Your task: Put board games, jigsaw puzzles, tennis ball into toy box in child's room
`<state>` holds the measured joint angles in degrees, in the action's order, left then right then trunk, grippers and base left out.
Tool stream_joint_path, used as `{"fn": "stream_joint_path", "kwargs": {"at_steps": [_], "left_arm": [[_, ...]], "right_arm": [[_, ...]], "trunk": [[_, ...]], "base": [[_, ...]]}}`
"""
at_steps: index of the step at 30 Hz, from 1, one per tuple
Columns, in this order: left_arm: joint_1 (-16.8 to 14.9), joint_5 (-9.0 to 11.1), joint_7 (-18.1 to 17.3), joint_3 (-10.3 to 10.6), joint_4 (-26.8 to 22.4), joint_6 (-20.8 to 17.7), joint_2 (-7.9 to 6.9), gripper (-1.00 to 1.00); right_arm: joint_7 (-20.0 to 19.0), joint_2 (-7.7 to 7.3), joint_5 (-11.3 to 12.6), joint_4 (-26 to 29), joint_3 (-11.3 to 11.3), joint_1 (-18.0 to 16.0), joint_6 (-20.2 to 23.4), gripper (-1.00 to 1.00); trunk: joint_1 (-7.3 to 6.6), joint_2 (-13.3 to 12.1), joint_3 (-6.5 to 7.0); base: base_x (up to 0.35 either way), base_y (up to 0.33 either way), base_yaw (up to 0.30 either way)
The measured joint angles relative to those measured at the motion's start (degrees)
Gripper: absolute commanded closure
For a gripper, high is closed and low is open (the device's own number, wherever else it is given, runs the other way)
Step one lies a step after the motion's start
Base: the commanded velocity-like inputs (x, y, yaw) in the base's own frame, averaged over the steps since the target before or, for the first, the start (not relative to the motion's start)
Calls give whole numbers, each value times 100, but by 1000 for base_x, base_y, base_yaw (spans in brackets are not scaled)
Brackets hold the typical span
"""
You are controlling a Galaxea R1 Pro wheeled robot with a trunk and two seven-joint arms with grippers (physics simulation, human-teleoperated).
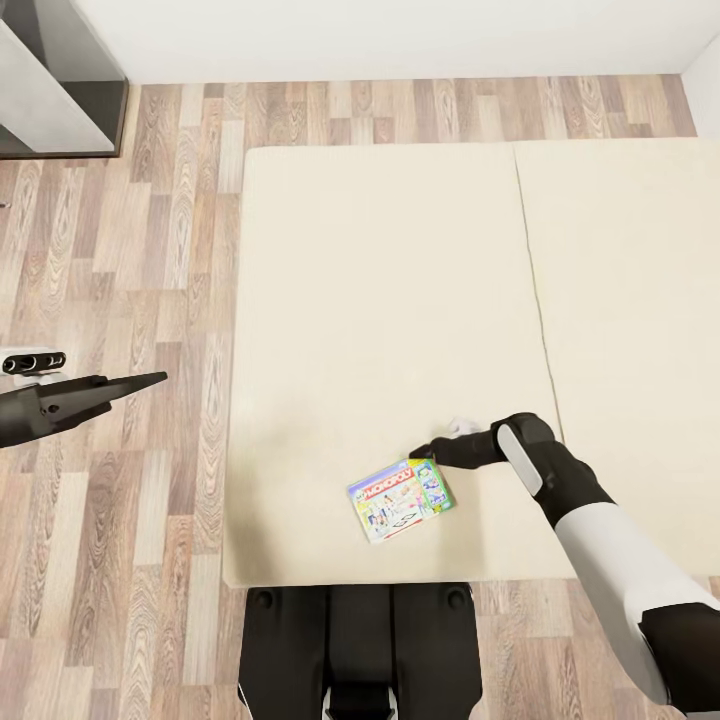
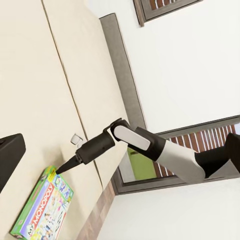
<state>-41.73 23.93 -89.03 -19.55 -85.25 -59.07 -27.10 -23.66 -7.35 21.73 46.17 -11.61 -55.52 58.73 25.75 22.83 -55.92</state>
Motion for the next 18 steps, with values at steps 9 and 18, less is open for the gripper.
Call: {"fn": "stream_joint_path", "kwargs": {"at_steps": [9, 18], "left_arm": [[0, 1, -4, -5, 0, -8, -4, -100], [0, 2, -4, -6, 0, -9, -4, -100]], "right_arm": [[-1, 37, -8, -17, -425, 8, -10, -100], [-11, 92, -14, -273, -670, 9, -72, -100]], "trunk": [[0, 0, 0], [0, 0, 0]], "base": [[0, 0, 0], [0, 0, 0]]}}
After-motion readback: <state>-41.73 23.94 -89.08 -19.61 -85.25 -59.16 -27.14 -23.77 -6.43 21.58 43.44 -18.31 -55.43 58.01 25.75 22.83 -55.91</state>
